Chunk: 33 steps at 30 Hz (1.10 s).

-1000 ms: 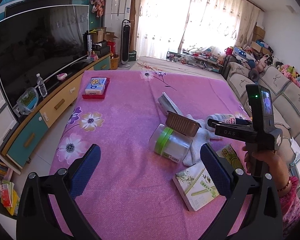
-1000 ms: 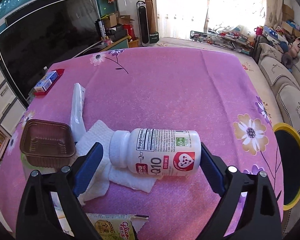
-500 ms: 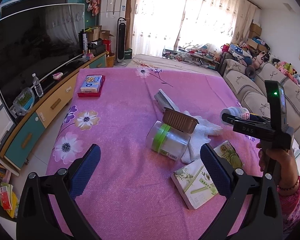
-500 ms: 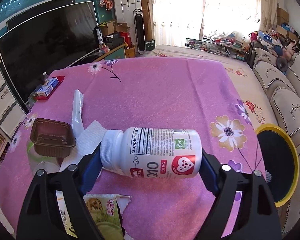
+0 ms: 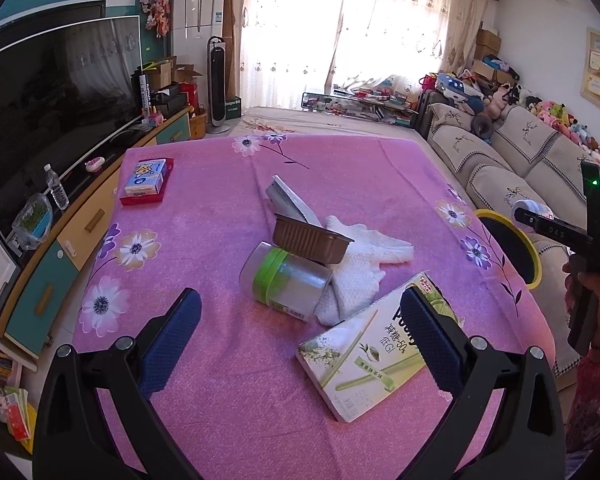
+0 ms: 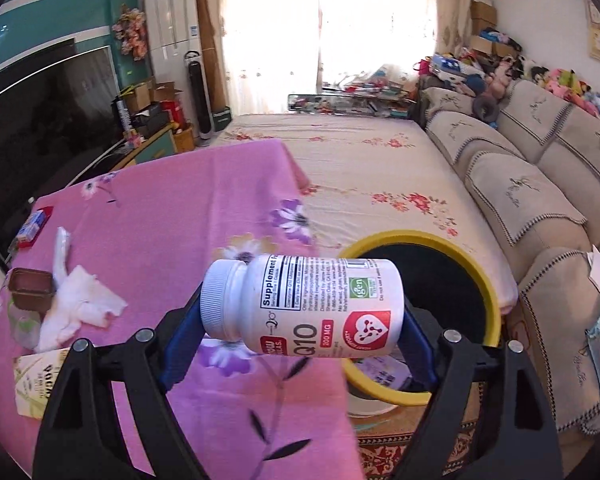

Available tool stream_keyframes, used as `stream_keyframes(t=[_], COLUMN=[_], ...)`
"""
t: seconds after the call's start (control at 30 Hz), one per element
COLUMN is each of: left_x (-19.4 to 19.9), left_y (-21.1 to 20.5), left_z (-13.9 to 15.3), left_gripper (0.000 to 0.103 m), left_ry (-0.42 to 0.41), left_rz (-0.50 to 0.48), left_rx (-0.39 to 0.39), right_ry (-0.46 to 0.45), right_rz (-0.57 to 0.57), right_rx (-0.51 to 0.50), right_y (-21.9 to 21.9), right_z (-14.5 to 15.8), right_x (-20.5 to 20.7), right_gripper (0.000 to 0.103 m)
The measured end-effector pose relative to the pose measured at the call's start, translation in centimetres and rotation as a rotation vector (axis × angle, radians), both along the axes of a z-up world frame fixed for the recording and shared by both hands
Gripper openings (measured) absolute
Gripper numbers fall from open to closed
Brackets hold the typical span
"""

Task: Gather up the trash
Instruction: 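Carry the supplement bottle to the bin and release it with the right tool, then grasp the green Pocky box with the left tool and lift it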

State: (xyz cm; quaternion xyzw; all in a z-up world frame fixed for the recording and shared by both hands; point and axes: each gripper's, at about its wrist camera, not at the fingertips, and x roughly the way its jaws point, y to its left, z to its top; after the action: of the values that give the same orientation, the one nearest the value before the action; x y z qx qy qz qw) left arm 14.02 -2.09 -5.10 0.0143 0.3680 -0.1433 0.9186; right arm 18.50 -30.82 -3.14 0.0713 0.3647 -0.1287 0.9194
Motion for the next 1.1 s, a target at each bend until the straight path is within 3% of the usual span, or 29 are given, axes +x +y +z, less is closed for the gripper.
stream_keyframes(t=[0.2,0.4,0.57,0.77,1.1], left_x=[0.7,1.2,1.3,0.9,0.2], left_y=[-1.6,-2.8,-3.8,-5.4,-8.1], left_z=[-0.3,-0.6,-0.8,-1.2,-3.1], left_gripper=[0.098,0.098,0.098,0.098,0.098], left_ry=[0.017,0.029,0.025,0.036,0.133], left_rz=[-0.026,-0.046,-0.101,-0.237,-0.565], left_rx=[0.009,0.024,0.039,0.073,0.082], right_ry=[0.080,0.139,0.101,0.075,0.078], right_rz=[-0.121,-0.176,-0.204,-0.192,-0.163], right_rx=[-0.013,0.011,0.034,0.023,0.020], right_y=[-6.4,-10.1,-10.9,-10.2,-8.8], right_z=[-3.1,-6.0,-6.1,-5.1,-4.8], right_x=[1.0,2.9,2.3,1.1,0.5], right_gripper=[0.080,0.081,0.086,0.087,0.087])
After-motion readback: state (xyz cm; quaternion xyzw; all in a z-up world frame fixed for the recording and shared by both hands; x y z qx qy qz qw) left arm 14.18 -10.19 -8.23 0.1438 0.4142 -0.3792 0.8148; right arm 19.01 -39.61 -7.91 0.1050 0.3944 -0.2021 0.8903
